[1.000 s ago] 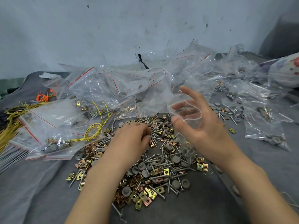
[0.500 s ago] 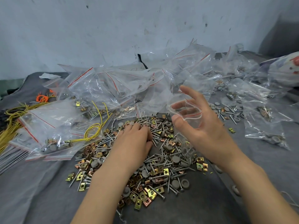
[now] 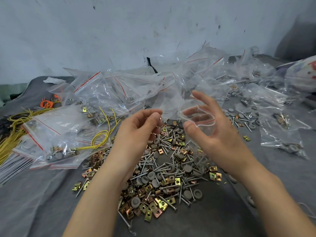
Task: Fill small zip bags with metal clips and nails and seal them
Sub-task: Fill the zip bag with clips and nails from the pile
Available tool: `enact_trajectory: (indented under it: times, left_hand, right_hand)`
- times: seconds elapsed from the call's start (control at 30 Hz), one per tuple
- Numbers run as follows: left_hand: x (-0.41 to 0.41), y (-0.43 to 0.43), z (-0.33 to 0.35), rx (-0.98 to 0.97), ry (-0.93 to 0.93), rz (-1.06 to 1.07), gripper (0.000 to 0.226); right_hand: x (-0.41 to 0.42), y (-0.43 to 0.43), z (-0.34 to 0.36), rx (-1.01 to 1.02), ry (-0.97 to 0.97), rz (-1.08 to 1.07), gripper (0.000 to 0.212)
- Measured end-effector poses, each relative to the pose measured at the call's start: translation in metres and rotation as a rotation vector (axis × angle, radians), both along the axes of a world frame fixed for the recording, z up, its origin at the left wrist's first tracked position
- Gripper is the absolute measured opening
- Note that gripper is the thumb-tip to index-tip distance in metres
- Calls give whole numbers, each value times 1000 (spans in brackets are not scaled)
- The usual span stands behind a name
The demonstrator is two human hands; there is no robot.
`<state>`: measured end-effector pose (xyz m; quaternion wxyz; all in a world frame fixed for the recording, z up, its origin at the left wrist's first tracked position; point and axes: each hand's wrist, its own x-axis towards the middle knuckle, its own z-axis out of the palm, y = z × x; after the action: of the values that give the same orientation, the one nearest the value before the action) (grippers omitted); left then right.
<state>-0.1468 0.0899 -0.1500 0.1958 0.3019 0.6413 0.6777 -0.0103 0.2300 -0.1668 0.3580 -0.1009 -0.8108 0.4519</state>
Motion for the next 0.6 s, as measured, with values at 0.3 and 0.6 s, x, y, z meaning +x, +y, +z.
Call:
enact_trajectory:
  times: [0.3, 0.6]
  left_hand:
    - [-1, -2, 2, 76, -139, -42, 22]
    - [1, -3, 3, 76, -121, -70, 23]
  right_hand:
    - [-1, -1, 0, 2, -4, -12, 60]
    - [0, -1, 1, 5, -10, -10, 59]
